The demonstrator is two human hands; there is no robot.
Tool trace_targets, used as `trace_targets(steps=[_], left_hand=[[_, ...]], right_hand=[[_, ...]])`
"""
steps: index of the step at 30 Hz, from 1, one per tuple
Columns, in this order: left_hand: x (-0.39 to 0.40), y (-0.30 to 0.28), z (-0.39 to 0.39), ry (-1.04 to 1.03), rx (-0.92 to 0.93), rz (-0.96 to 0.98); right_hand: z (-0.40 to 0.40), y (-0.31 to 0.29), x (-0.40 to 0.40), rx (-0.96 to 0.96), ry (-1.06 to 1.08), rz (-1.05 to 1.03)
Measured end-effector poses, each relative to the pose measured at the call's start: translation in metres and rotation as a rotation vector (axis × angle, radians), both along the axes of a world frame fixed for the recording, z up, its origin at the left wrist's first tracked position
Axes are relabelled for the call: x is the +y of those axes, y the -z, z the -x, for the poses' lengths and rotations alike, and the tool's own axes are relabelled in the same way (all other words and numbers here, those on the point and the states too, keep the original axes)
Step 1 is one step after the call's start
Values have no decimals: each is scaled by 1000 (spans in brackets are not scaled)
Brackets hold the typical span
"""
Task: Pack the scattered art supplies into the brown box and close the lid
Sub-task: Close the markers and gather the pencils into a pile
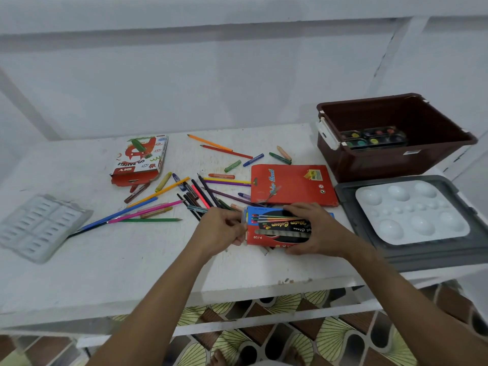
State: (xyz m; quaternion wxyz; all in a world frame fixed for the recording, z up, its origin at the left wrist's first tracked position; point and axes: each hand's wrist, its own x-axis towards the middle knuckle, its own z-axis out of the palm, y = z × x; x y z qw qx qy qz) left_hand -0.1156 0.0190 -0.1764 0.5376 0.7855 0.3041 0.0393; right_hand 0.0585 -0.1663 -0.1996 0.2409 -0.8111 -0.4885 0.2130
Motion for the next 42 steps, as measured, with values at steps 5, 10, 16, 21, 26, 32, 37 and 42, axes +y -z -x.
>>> trace_targets(steps=[5, 10, 16, 21, 26, 32, 37, 42], left_hand=[[-3, 2, -9, 33, -14, 0], [0, -5, -10, 47, -78, 207], [3, -10, -14, -6, -56, 506], [-3, -12, -18, 14, -158, 726], [-3, -17, -22, 8, -161, 442], [-1, -30, -26, 99, -180, 515], [-8, -27, -34, -12, -234, 605], [-13, -29, -34, -39, -237, 427]], right_hand=[[-1, 0, -1, -1, 9, 1], [-4, -3, -5, 53, 45, -59], [-3, -13, -14, 258, 55, -216], [-2, -14, -15, 280, 84, -252], [-2, -13, -18, 270, 85, -265], [-3, -10, -23, 380, 115, -323], [-5, -10, -23, 347, 99, -353], [-7, -4, -22, 226, 100, -341]])
